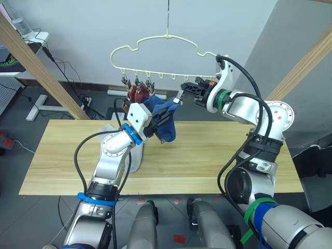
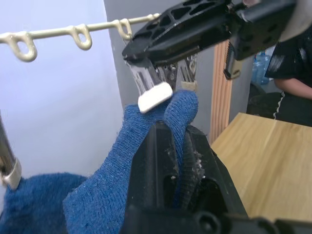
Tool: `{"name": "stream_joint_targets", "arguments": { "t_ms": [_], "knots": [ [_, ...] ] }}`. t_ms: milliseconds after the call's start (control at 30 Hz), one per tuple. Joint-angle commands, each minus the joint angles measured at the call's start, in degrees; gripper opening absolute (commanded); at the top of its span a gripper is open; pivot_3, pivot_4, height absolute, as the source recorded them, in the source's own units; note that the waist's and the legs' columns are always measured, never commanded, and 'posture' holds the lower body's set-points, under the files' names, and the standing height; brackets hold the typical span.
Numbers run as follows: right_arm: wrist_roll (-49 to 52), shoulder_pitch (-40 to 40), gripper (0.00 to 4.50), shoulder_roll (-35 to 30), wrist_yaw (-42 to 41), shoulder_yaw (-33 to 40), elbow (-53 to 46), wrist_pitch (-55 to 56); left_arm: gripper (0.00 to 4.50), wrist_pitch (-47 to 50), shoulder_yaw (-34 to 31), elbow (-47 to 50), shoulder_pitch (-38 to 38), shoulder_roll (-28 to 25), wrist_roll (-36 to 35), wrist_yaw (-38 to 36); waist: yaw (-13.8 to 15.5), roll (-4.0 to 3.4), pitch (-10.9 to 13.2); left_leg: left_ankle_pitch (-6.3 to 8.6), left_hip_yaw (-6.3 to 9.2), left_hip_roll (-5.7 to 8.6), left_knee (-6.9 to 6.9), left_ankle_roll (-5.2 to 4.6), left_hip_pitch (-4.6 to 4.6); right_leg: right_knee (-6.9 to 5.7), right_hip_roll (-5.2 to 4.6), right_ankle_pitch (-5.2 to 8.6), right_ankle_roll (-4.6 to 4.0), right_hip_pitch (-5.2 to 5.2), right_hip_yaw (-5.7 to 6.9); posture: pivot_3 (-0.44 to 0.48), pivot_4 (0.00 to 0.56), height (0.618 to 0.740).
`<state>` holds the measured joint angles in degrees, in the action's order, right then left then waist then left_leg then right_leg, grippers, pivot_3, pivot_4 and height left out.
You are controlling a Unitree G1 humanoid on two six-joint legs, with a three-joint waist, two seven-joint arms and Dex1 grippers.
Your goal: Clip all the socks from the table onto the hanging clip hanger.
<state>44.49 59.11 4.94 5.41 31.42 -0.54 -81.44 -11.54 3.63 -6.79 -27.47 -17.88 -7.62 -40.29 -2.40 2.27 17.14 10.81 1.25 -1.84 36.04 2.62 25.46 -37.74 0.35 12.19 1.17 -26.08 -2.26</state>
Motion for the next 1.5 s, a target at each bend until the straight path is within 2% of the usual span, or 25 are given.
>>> {"name": "stream_joint_targets", "arguments": {
  "t_ms": [33,267,367,700,733,967,1100,1200,1333,1500],
  "knots": [
    [0.53,-1.12,0.00,0.51,1.25,-0.37,-1.12,-1.87,0.00,-2.96,0.08,0.49,-1.21,0.61,0.76,1.54,0.01,0.00,0.00,0.00,0.01,0.00,0.00,0.00,0.00,0.00,0.00,0.00,0.00,0.00,0.01,-0.043,0.288,0.740],
    [0.86,-1.13,0.00,0.82,1.50,-0.30,-1.36,-2.22,0.00,-3.86,0.31,-0.30,-1.86,0.61,1.02,2.20,0.00,0.00,0.00,0.00,0.01,-0.01,0.00,0.00,0.00,0.00,0.00,0.00,0.00,0.00,0.01,-0.044,0.288,0.740],
    [1.66,-1.12,0.82,0.89,0.75,-0.27,-1.49,-2.54,0.00,-3.92,0.48,-0.62,-2.00,0.52,0.93,1.91,0.00,0.00,0.00,0.00,0.01,-0.01,0.00,0.00,0.00,-0.01,0.00,0.00,0.00,0.00,0.01,-0.043,0.288,0.740],
    [1.33,-1.65,4.35,-0.44,0.13,-1.16,-2.99,-2.17,0.00,-3.95,1.41,-1.68,-3.08,0.78,1.44,1.65,-0.43,0.00,0.01,0.00,0.03,-0.01,0.00,0.00,0.08,0.00,0.01,0.00,0.00,-0.05,0.03,-0.051,0.291,0.740],
    [2.01,-2.34,4.50,-1.53,-0.73,-1.33,-4.64,-2.76,0.32,-2.76,1.47,-1.54,-3.18,1.07,0.65,1.31,-0.49,-0.01,0.01,0.00,0.03,-0.02,0.00,0.00,0.08,0.00,0.01,0.00,0.00,-0.05,0.03,-0.055,0.295,0.740],
    [1.54,-11.00,4.50,-13.82,-8.69,-9.81,-15.55,-0.06,2.42,7.83,0.85,-1.15,-3.84,0.51,-5.05,-3.35,-0.72,-0.04,0.06,0.00,0.06,0.05,0.02,0.00,0.19,0.10,-0.02,0.00,0.02,-0.06,0.04,-0.073,0.321,0.740],
    [0.36,-17.00,4.50,-18.50,-11.75,-13.13,-19.09,3.97,3.59,13.38,-0.57,-1.32,-3.70,-2.47,-8.51,-7.56,-1.43,-0.15,0.17,0.00,0.07,-0.03,0.01,-0.01,0.13,0.03,0.06,0.00,0.02,-0.07,0.02,-0.075,0.331,0.740],
    [-4.43,-22.19,4.50,-22.89,-14.20,-19.27,-22.68,11.13,4.46,19.98,-2.85,0.85,-2.43,-5.83,-13.15,-10.77,-1.98,-0.32,0.37,0.00,0.07,-0.07,0.01,-0.01,0.07,-0.05,0.11,0.00,0.02,-0.08,0.01,-0.080,0.343,0.740],
    [-13.09,-28.84,4.50,-28.35,-18.36,-29.11,-27.05,24.19,4.46,30.16,-7.06,5.08,1.56,-11.66,-19.70,-13.55,-2.78,-0.43,0.68,0.00,0.03,-0.12,-0.01,0.00,0.02,-0.03,0.14,0.01,0.02,-0.10,-0.05,-0.076,0.360,0.740],
    [-18.18,-31.73,4.50,-26.77,-17.16,-31.91,-28.56,31.75,4.46,37.84,-12.35,10.76,5.65,-15.97,-24.68,-12.11,-2.41,-0.47,1.51,-0.01,0.00,-0.22,-0.02,0.01,-0.04,-0.04,0.21,0.02,0.02,-0.10,-0.06,-0.057,0.370,0.740]
  ]
}}
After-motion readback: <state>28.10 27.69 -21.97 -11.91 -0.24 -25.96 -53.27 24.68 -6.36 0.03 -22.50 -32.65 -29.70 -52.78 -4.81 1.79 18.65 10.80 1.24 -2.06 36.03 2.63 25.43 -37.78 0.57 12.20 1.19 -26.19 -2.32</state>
